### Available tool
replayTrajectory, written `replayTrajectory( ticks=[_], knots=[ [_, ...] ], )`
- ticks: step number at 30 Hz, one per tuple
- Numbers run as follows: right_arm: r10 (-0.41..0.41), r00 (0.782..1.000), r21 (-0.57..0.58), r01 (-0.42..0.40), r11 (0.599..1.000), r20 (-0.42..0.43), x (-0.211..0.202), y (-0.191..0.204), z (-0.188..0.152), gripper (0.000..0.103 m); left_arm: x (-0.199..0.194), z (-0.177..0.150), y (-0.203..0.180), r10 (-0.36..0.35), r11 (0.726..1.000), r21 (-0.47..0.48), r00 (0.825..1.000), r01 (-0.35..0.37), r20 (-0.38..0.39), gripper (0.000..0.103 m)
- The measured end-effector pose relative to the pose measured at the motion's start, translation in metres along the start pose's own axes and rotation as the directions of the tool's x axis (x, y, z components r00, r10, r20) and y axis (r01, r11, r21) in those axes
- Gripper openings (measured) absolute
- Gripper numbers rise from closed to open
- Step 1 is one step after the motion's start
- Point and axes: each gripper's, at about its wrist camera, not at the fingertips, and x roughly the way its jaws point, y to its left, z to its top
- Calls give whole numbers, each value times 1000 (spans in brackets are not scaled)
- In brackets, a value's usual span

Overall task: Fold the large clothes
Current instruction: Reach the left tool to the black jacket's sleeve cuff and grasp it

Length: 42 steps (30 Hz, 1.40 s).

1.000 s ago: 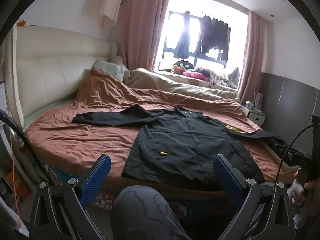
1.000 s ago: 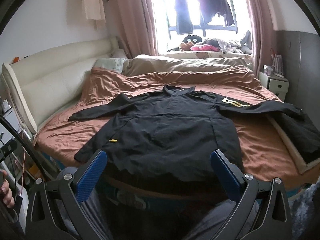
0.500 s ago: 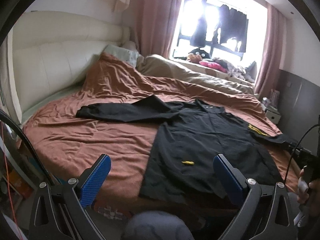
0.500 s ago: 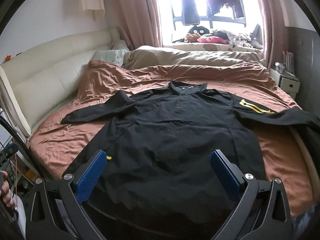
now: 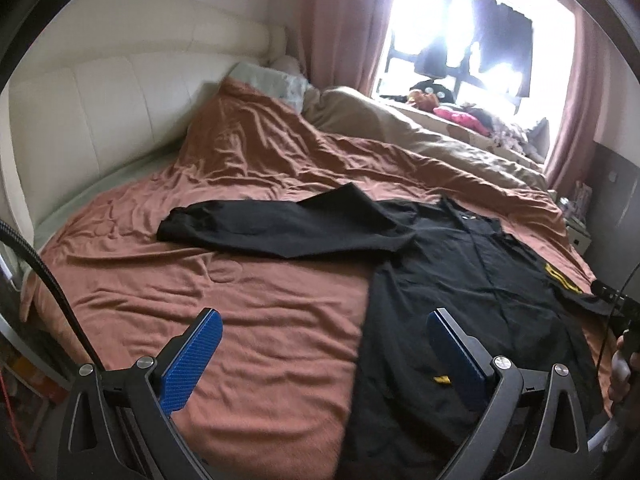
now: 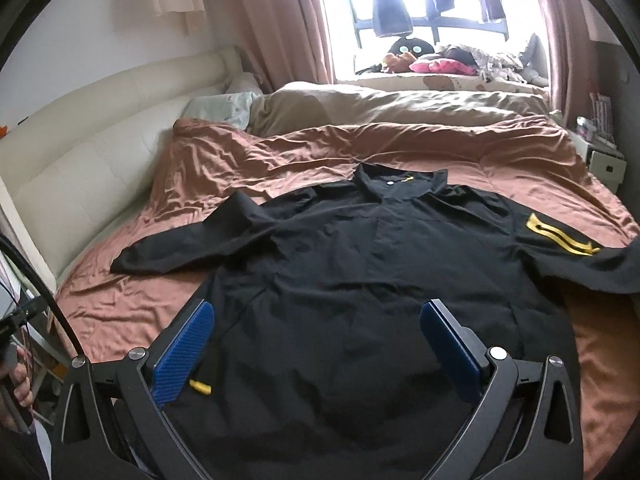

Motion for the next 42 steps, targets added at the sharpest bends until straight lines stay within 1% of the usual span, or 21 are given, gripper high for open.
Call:
replayTrajectory(
  ticks=[2, 3, 5, 7, 10, 12, 14, 15, 17, 18, 20, 24, 27, 30, 35, 36, 38, 39, 40, 41, 42],
  knots=[
    [16, 1000, 15, -15, 1000, -12, 14, -4, 6, 103, 15, 9, 11, -1, 1000, -21, 1000, 0, -12, 96],
    [26, 999, 18, -26, 999, -22, 22, -6, 8, 101, 22, 13, 16, 0, 1000, -30, 1000, -1, -17, 95],
    [25, 999, 12, -25, 1000, -47, 38, -8, 13, 88, 36, 22, 28, 8, 999, -51, 1000, -10, -27, 87],
    [17, 997, 13, -16, 1000, -70, 56, -12, 22, 83, 51, 30, 39, 14, 998, -68, 999, -17, -32, 82],
    [17, 996, 25, -15, 1000, -88, 77, -14, 32, 81, 69, 42, 59, 31, 994, -104, 999, -34, -37, 76],
    [12, 995, 26, -10, 1000, -102, 90, -15, 38, 79, 81, 50, 73, 41, 991, -123, 999, -45, -34, 74],
    [24, 992, 22, -21, 1000, -126, 109, -13, 44, 73, 95, 57, 88, 38, 987, -154, 998, -44, -42, 68],
    [28, 991, 22, -25, 999, -134, 117, -10, 49, 72, 102, 60, 95, 45, 985, -165, 998, -53, -48, 65],
    [31, 988, 25, -28, 999, -148, 133, -10, 55, 71, 118, 66, 111, 59, 979, -191, 996, -70, -63, 50],
    [36, 987, 27, -32, 999, -157, 141, -10, 57, 70, 126, 68, 118, 60, 976, -206, 995, -74, -74, 49],
    [38, 985, 23, -35, 999, -170, 156, -10, 62, 64, 144, 71, 135, 83, 966, -238, 992, -104, -94, 48],
    [34, 981, 3, -34, 999, -189, 183, -8, 66, 64, 178, 74, 166, 89, 949, -290, 987, -125, -132, 48],
    [27, 980, -16, -31, 999, -197, 198, -6, 69, 63, 204, 75, 187, 107, 936, -316, 980, -157, -169, 48],
    [30, 979, -20, -35, 999, -201, 213, -1, 72, 63, 230, 73, 206, 109, 922, -345, 972, -178, -209, 48],
    [33, 978, -30, -40, 999, -206, 244, 13, 82, 62, 263, 68, 229, 139, 911, -345, 955, -227, -261, 48],
    [37, 978, -34, -45, 998, -206, 251, 18, 84, 60, 269, 66, 232, 143, 909, -342, 950, -237, -278, 49],
    [39, 974, -42, -50, 998, -225, 270, 28, 87, 50, 284, 63, 236, 139, 908, -339, 940, -246, -312, 49],
    [43, 971, -39, -54, 998, -235, 278, 31, 88, 47, 288, 64, 237, 147, 910, -328, 939, -252, -311, 49],
    [46, 966, -30, -56, 998, -253, 288, 34, 89, 38, 290, 66, 236, 164, 916, -308, 939, -259, -303, 49],
    [54, 960, -18, -61, 998, -273, 300, 36, 90, 32, 293, 70, 235, 179, 921, -283, 936, -267, -302, 49],
    [66, 956, -5, -71, 997, -286, 310, 38, 92, 31, 296, 73, 234, 185, 925, -266, 934, -271, -307, 49]
  ],
)
